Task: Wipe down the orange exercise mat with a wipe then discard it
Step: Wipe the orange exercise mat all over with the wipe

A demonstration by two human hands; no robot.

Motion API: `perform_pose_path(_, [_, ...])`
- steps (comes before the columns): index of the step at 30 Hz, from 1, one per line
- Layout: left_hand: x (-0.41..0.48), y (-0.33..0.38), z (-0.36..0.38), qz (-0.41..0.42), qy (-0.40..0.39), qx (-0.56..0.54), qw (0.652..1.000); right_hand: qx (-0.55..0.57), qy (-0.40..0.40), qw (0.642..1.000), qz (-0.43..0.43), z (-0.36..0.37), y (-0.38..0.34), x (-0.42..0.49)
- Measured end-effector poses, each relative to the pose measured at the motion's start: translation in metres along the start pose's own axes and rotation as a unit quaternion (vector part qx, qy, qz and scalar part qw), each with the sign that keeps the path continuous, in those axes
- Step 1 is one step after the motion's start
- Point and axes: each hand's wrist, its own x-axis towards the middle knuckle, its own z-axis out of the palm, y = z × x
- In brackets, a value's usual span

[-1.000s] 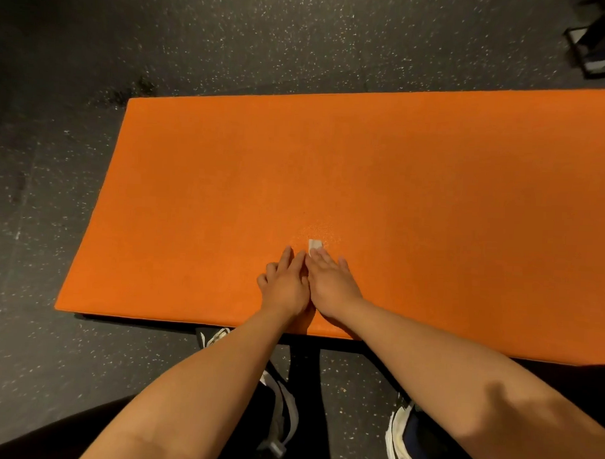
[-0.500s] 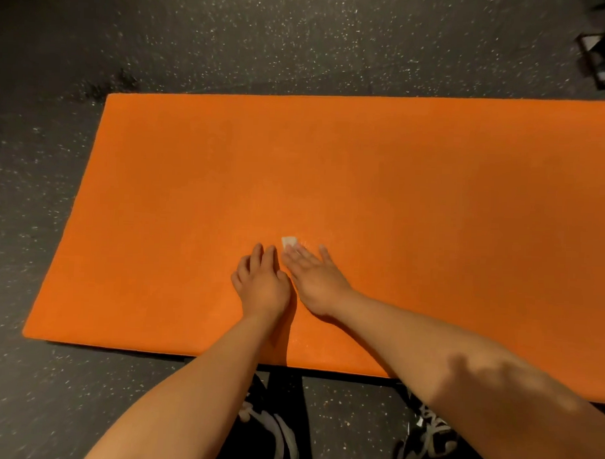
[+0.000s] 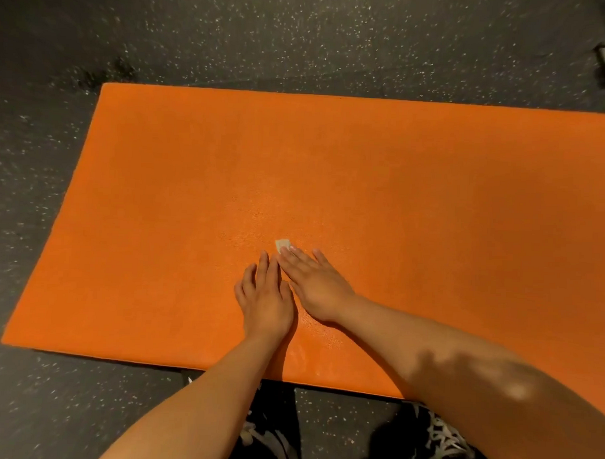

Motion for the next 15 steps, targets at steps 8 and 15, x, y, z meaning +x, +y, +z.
perform_pose_path(8, [-0.002,0.01,-0.009,-0.009,-0.022,0.04,0.999,0.025,0.097,0.95,0.296,-0.031,0.043,-0.006])
perform_pose_path(15, [0.018,0.034,-0.014,-0.002,-0.028,0.042,0.999,-0.009,0.03,0.997,0.077,-0.012,0.016,-0.013])
